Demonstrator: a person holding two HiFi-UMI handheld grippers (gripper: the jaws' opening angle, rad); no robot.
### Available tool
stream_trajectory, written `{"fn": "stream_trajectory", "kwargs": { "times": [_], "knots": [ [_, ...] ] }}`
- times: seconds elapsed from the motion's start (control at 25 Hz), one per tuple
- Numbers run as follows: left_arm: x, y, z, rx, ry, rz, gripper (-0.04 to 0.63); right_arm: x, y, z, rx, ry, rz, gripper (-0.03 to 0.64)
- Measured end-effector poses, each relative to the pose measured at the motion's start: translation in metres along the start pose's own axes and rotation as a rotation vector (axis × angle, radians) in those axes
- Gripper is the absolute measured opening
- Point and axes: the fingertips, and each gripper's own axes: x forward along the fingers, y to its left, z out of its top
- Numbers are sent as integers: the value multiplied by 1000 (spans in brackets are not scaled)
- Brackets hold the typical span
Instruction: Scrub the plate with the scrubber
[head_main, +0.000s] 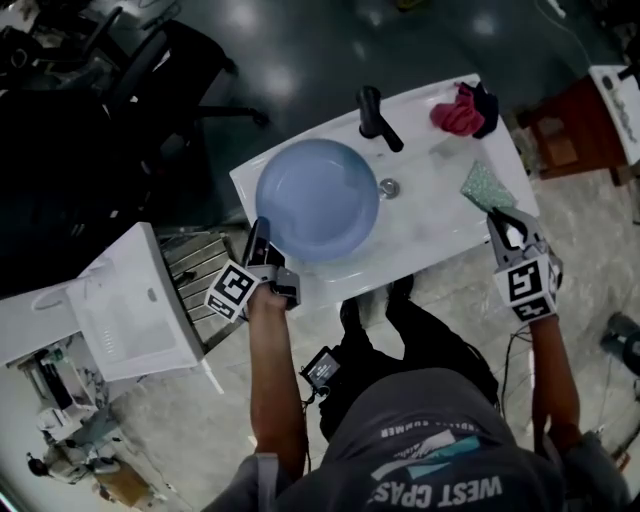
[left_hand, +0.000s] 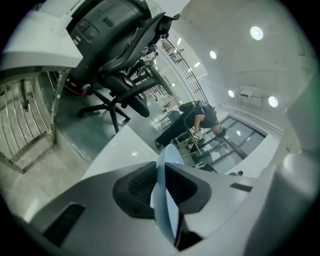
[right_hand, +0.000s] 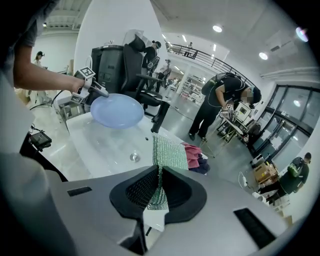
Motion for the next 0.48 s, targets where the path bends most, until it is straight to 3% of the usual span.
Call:
{"fn": "stream_trajectory", "kwargs": {
  "times": [0.24, 0.48],
  "knots": [
    [-3, 49, 48, -43, -112, 62, 49, 8, -6, -9, -14, 31, -13, 51],
    [-1, 80, 65, -72, -156, 101, 51, 14, -19, -28, -7, 75, -51, 51]
  ]
}}
